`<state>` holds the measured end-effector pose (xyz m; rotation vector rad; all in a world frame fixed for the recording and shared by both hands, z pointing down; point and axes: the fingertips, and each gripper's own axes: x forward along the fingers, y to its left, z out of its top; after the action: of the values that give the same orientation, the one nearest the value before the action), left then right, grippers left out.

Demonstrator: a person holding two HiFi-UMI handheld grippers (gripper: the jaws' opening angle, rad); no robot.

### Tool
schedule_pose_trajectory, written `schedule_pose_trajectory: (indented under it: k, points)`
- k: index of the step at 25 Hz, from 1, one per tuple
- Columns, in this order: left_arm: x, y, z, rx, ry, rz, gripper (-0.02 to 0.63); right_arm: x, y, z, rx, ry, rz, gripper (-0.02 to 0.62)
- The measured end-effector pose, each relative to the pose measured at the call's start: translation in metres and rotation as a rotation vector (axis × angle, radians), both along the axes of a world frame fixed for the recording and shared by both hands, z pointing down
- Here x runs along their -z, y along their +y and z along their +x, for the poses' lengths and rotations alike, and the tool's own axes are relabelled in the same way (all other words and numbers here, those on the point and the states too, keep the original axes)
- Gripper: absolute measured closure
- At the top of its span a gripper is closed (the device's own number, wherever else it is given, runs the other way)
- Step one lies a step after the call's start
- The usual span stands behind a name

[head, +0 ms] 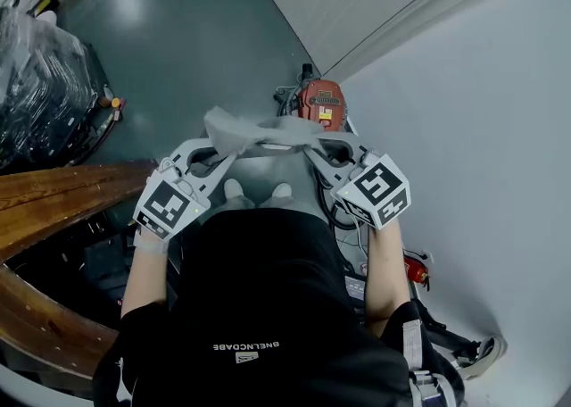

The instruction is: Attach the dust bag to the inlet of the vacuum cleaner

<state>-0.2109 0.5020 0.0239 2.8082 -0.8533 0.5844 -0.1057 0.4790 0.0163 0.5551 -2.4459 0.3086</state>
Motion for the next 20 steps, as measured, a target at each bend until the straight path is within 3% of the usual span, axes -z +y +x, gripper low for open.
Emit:
schedule_pose_trajectory:
  k: [10, 20]
  points:
    - [-0.014, -0.024, -0.018, -0.010, 0.009, -0.037, 0.586, -0.016, -0.029, -0.017, -0.013, 0.022, -0.028, 0.561]
    - [-0.029, -0.087, 0.033, -0.014, -0.017, -0.089, 0.586, -0.033, -0.094, 0.033, -0.003, 0.004, -0.069, 0.561]
